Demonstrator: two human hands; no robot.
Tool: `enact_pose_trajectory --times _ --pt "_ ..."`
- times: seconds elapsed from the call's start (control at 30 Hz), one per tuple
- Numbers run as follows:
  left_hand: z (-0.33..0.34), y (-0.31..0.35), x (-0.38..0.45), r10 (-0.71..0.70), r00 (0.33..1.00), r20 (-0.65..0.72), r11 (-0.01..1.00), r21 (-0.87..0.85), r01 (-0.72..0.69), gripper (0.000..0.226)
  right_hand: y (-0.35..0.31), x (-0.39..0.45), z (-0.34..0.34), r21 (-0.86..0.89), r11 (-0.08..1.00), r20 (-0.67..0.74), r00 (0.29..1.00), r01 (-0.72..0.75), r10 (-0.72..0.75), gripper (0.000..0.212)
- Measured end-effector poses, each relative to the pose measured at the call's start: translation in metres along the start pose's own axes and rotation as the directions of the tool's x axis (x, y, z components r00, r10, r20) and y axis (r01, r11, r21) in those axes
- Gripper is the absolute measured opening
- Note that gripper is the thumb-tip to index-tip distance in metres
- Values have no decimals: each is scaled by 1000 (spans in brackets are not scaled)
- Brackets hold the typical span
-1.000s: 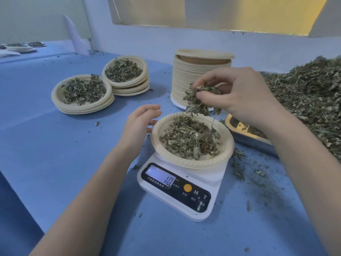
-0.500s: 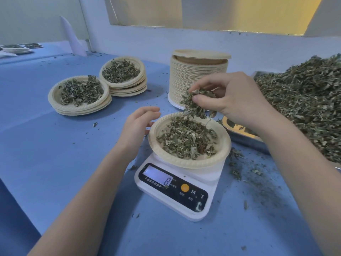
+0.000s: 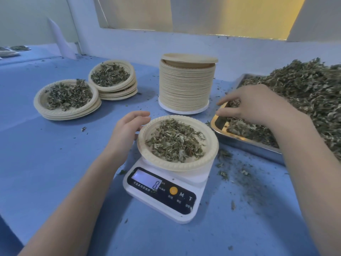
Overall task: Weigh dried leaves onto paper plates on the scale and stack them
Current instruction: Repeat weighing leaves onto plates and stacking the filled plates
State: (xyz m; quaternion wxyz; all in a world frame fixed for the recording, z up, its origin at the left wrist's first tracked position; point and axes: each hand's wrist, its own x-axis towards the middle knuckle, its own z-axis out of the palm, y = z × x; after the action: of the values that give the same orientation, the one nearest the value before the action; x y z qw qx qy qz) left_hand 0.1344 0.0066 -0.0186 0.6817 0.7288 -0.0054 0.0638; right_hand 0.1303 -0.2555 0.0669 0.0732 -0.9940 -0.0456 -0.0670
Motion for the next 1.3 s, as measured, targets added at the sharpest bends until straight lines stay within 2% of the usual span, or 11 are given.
enact_pose_trajectory --times 0.1,0.17,0.33,0.53,0.73,0.8,0.83,0.9,0.93,1.03,1.3 --pt "0 1 -1 -4 1000 -1 1000 10 4 22 -27 -5 2 254 948 -48 981 192 -186 13" --pt "0 1 -1 -5 1000 -5 1000 12 5 22 -48 -11 6 376 888 17 956 266 -293 24" --pt "-2 1 -1 4 1000 -5 1000 14 -4 22 -75 -16 22 200 905 202 888 375 -413 46" --pt "-2 0 1 3 1000 -10 1000 6 -3 19 -72 -17 22 96 917 187 898 387 -399 43" --pt "-4 0 2 -2 1000 -9 1000 2 2 19 -66 -16 12 184 926 157 921 329 -358 42" --pt "-4 0 1 8 1000 14 1000 17 -8 20 -58 -14 7 222 934 179 929 282 -323 62" --pt "-4 0 1 13 999 39 999 34 -14 22 -51 -13 4 216 943 240 923 253 -302 83" --pt "-4 -1 0 7 993 122 998 56 -14 29 -39 -13 3 187 961 438 858 205 -269 125" --pt "-2 -2 -1 -11 985 175 999 51 2 38 -35 -13 5 200 961 524 809 189 -268 135" --pt "7 -5 -6 -46 965 258 997 69 29 58 -30 -11 17 266 949 599 742 171 -302 147" --pt "-4 16 8 -25 998 57 998 56 22 42 -45 7 20 346 906 443 808 244 -387 148"
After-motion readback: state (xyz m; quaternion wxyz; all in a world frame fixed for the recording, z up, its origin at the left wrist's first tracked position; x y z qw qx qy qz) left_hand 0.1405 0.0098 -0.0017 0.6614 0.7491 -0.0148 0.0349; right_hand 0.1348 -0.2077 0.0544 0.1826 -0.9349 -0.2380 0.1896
